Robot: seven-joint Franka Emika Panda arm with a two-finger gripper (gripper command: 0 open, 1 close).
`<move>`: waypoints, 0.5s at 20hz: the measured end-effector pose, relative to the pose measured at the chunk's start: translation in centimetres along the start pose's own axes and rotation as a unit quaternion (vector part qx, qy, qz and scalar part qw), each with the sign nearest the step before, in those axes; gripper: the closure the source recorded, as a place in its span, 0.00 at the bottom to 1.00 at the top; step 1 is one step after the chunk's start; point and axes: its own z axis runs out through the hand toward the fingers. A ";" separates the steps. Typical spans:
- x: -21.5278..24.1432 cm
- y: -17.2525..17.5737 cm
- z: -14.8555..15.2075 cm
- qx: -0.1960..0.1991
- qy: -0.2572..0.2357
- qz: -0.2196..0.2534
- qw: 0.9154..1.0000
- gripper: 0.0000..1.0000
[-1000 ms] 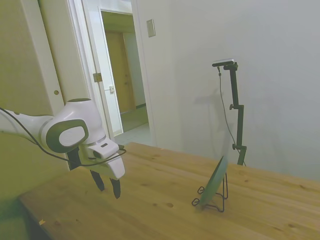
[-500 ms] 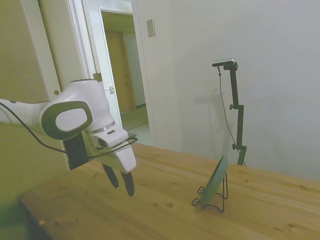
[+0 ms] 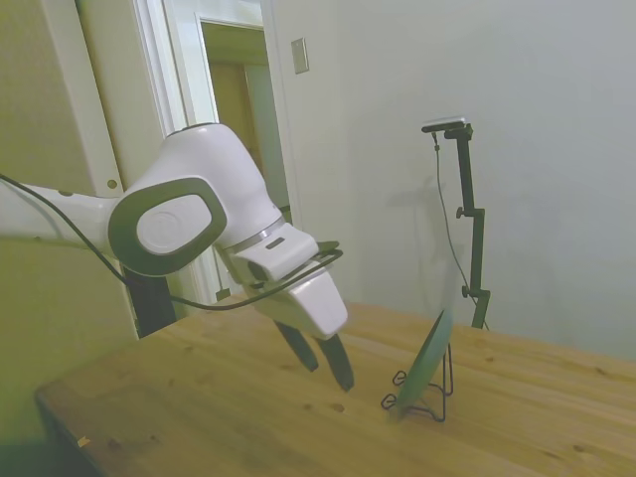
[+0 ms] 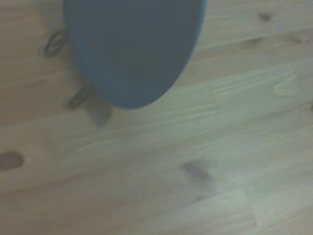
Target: Unload the plate
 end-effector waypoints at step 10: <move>5.4 -5.8 3.7 0.058 0.043 0.014 0.997 0.00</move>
